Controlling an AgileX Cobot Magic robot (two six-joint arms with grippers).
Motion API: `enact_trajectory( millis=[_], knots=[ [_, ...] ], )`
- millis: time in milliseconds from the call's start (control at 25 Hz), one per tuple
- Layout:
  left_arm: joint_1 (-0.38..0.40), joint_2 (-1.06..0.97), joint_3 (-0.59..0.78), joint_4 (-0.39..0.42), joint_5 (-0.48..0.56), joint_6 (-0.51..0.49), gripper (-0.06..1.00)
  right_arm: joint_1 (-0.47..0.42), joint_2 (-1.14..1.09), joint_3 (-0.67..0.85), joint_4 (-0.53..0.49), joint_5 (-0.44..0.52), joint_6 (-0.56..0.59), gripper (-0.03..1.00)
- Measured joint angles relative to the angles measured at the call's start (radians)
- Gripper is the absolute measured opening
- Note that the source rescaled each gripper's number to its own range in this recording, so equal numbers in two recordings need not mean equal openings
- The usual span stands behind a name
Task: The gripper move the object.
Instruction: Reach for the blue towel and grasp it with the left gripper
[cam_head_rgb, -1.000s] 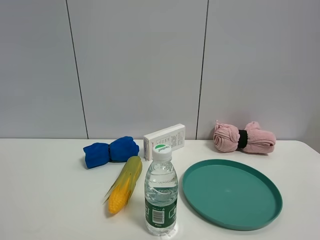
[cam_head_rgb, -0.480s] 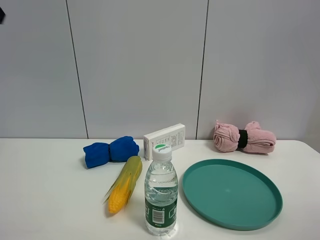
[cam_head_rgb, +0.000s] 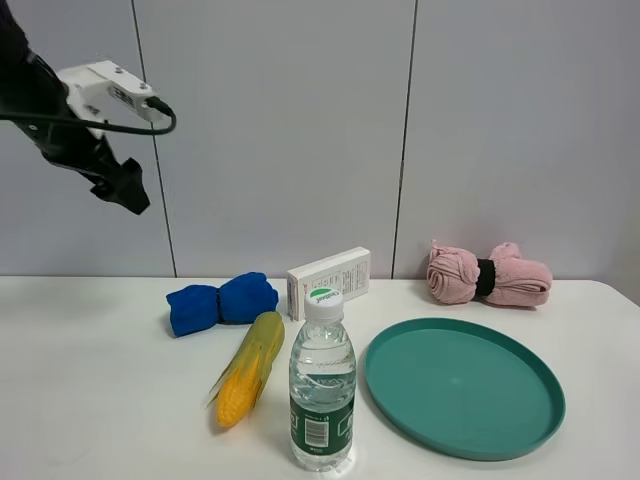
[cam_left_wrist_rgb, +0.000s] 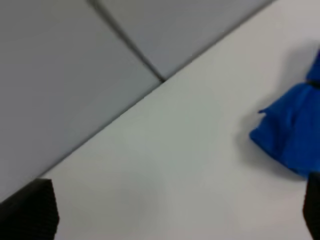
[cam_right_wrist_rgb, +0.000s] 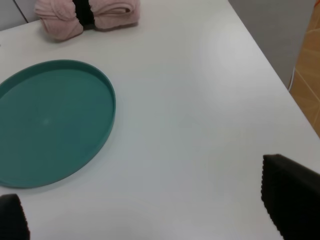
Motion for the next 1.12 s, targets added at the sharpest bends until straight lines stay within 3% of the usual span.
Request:
enact_trajectory(
  millis=[200,600,800,1120],
  knots=[
    [-0.052,0.149,-0.166,-0.055,0.102,0.191,1.0,0.0,0.0,0.0,0.0,0.0,0.0,1.0],
    [-0.12,0.455,-0.515,-0.129,0.323,0.341,1.0,0.0,0.0,0.0,0.0,0.0,0.0,1.0],
    [-0.125,0.513,-0.562,-0.151,0.376,0.414,1.0,0.0,0.0,0.0,0.0,0.0,0.0,1.0],
    [-0.125,0.564,-0.568,-0.157,0.375,0.434,1.0,0.0,0.0,0.0,0.0,0.0,0.0,1.0]
  ],
)
